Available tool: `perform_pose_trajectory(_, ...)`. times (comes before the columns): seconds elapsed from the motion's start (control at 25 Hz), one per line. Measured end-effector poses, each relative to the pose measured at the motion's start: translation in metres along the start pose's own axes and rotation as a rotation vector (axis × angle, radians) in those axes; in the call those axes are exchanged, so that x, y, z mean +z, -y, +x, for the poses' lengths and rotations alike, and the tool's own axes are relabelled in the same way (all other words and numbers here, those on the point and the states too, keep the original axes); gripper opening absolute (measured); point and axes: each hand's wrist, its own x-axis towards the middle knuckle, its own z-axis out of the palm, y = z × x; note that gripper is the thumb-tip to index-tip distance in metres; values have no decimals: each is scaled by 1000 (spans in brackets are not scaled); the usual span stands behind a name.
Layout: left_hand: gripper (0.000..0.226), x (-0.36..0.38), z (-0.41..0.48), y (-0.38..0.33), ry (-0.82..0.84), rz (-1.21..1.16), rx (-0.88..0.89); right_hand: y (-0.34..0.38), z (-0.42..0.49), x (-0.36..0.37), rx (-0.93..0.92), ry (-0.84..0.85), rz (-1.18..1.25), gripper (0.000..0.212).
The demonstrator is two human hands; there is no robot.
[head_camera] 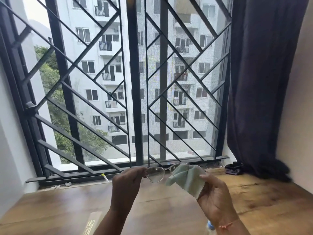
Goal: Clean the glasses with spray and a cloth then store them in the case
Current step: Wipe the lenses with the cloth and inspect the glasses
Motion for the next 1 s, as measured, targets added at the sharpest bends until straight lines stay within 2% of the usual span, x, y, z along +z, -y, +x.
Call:
perform_pose_trajectory(0.12,28,-1,2,1,-14,-8,-19,-4,8,-15,37,-9,149,48)
perform_pose_trajectory(0.2,26,-2,4,0,-30,-25,-30,-16,9,-21,-34,-10,139,66)
perform_pose_trajectory(0.28,28,-4,7,-2,-41,-20,-25,-15,9,-30,9,225,186,74)
perform_pose_trajectory(0.4,28,-6,10,-4,-52,-21,-31,-15,9,-32,16,315,143,73)
perform_pose_trajectory(0.6,18,-9,11,-7,-56,30,11,-14,12,-40,28,242,71,64)
perform_pose_trajectory(0.68,23,-9,10,-9,-62,72,36,-16,16,-40,-32,229,-2,48)
perform_pose_trajectory(0.76,24,-9,10,-10,-68,79,48,-21,21,-34,-75,297,-88,27)
perform_pose_trajectory(0.8,24,-10,9,-11,-70,81,55,-22,21,-31,-56,312,-113,25)
perform_pose_trajectory(0.92,22,-10,9,-13,-62,78,66,-22,24,-27,11,309,-69,57)
perform_pose_trajectory(1.0,20,-10,8,-15,-55,60,63,-23,25,-23,-12,239,-89,66)
